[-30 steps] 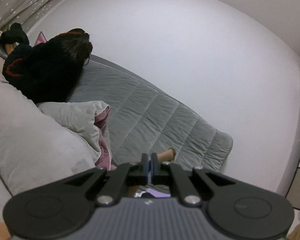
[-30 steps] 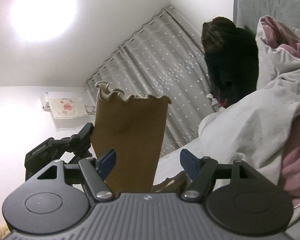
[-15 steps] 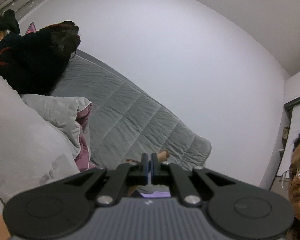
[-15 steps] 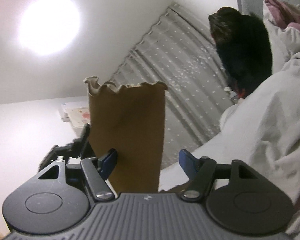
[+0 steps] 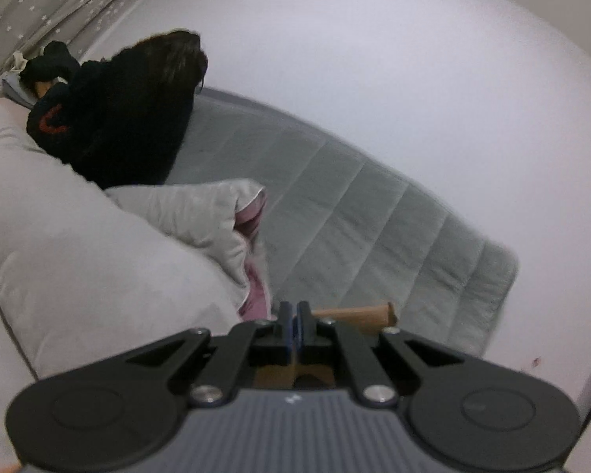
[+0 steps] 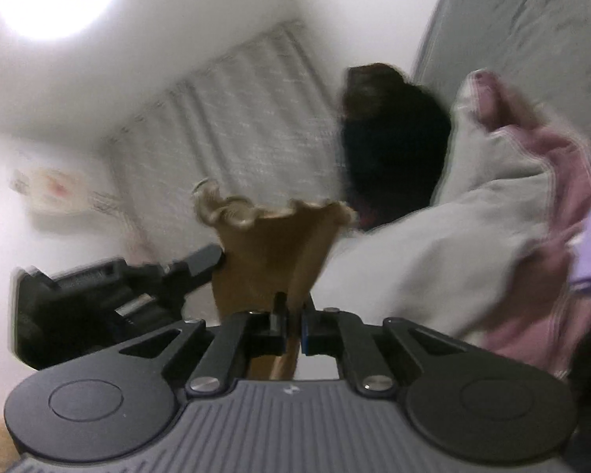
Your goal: Fold clothes
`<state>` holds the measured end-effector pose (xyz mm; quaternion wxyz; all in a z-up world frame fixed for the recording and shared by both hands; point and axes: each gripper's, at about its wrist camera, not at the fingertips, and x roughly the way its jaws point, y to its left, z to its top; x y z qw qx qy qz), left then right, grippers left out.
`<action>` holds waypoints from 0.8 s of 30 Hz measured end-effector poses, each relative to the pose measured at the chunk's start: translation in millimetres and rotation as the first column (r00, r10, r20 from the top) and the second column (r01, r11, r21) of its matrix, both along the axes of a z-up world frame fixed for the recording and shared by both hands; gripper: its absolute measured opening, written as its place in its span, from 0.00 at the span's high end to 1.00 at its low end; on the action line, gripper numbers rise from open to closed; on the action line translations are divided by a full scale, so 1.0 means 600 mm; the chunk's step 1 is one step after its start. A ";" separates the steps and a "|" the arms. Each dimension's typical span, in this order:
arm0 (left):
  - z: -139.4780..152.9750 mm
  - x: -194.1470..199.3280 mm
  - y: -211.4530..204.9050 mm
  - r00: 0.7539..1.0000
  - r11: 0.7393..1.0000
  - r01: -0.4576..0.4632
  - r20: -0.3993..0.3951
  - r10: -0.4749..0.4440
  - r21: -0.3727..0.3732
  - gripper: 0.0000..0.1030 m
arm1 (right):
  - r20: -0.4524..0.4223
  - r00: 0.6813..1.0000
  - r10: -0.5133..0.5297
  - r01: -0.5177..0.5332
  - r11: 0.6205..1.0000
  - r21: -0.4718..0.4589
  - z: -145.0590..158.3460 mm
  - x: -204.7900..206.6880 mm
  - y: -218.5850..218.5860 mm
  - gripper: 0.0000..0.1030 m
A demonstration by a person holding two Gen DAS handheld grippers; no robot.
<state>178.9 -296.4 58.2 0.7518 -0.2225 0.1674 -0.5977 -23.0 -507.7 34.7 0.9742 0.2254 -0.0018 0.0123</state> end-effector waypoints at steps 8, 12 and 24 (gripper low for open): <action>-0.074 0.034 -0.130 1.000 0.984 -0.026 0.009 0.025 0.175 0.98 | -0.271 0.927 -0.258 0.205 0.956 -0.209 -0.056 0.041 0.002 0.93; -0.119 0.043 -0.157 0.997 0.963 -0.077 0.032 0.071 0.256 0.98 | -0.394 0.874 -0.285 0.225 0.955 -0.192 -0.091 0.070 -0.016 0.93; -0.122 0.009 -0.135 0.981 0.942 -0.184 0.118 0.156 0.282 0.56 | -0.508 0.799 -0.322 0.258 0.947 -0.194 -0.111 0.072 -0.009 0.67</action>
